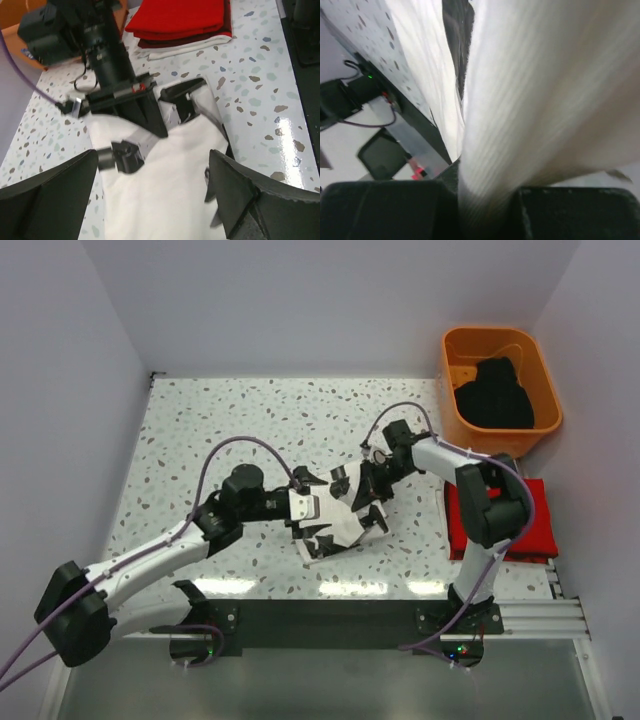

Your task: Fold and stack the t-shirts

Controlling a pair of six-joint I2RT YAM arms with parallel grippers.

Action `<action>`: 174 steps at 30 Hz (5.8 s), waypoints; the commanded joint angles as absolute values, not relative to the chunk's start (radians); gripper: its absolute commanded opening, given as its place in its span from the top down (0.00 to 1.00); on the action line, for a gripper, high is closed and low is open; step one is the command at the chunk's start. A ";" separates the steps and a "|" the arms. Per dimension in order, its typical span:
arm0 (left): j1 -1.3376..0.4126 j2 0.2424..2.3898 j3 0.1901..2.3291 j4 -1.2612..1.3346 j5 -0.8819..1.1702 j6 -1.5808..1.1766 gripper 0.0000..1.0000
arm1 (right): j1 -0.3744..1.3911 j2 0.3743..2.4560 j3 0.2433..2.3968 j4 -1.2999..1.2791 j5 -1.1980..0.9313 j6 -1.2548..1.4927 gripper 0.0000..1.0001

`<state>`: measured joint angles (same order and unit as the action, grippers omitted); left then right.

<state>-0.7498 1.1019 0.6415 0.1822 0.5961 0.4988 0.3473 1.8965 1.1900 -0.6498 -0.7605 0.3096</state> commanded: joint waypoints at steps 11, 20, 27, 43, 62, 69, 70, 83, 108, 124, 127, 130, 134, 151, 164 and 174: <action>-0.727 0.970 0.649 -0.153 0.252 0.569 0.00 | 0.170 1.549 1.302 -1.133 -0.298 -0.185 1.00; -0.721 0.966 0.623 -0.127 0.219 0.615 0.00 | 0.118 1.522 1.393 -1.377 -0.132 -0.344 1.00; -0.721 0.965 0.611 -0.127 0.189 0.632 0.00 | 0.066 1.441 1.422 -1.442 -0.068 -0.370 1.00; -0.719 0.986 0.595 -0.137 0.201 0.707 0.00 | 0.044 1.335 1.562 -1.582 0.020 -0.393 1.00; -0.716 1.009 0.558 -0.091 0.224 0.710 0.00 | -0.086 1.291 1.433 -1.578 0.098 -0.462 1.00; -0.716 1.026 0.564 -0.081 0.226 0.715 0.00 | -0.207 1.379 1.473 -1.548 0.066 -0.604 1.00; -0.715 1.031 0.563 -0.081 0.227 0.715 0.00 | -0.222 1.390 1.480 -1.534 0.064 -0.617 1.00; -0.710 1.089 0.601 -0.089 0.222 0.706 0.00 | -0.555 1.604 1.543 -1.516 -0.138 -0.813 1.00; -0.670 1.209 0.707 -0.118 0.259 0.555 0.00 | -0.540 1.596 1.660 -1.496 -0.339 -0.930 0.30; -0.670 1.198 0.726 -0.204 0.261 0.537 0.00 | -0.166 1.626 1.552 -1.176 -0.207 -0.784 0.23; -0.670 1.203 0.742 -0.201 0.300 0.541 0.00 | -0.172 1.690 1.607 -1.222 -0.157 -0.865 0.22; -0.669 1.233 0.793 -0.155 0.401 0.500 0.00 | -0.210 1.727 1.692 -1.253 -0.146 -0.897 0.22; -0.669 1.385 0.919 -0.101 0.567 0.402 0.00 | -0.262 1.772 1.769 -1.316 -0.138 -0.983 0.23; -0.669 1.554 1.135 -0.255 0.723 0.606 0.00 | -0.457 2.036 2.076 -1.580 -0.146 -1.803 0.37; -0.657 1.583 1.203 -0.345 0.683 0.658 0.00 | -0.456 1.895 1.878 -1.476 -0.149 -1.954 0.50; -0.658 1.597 1.236 -0.382 0.667 0.661 0.00 | -0.471 1.884 1.848 -1.454 -0.143 -2.052 0.49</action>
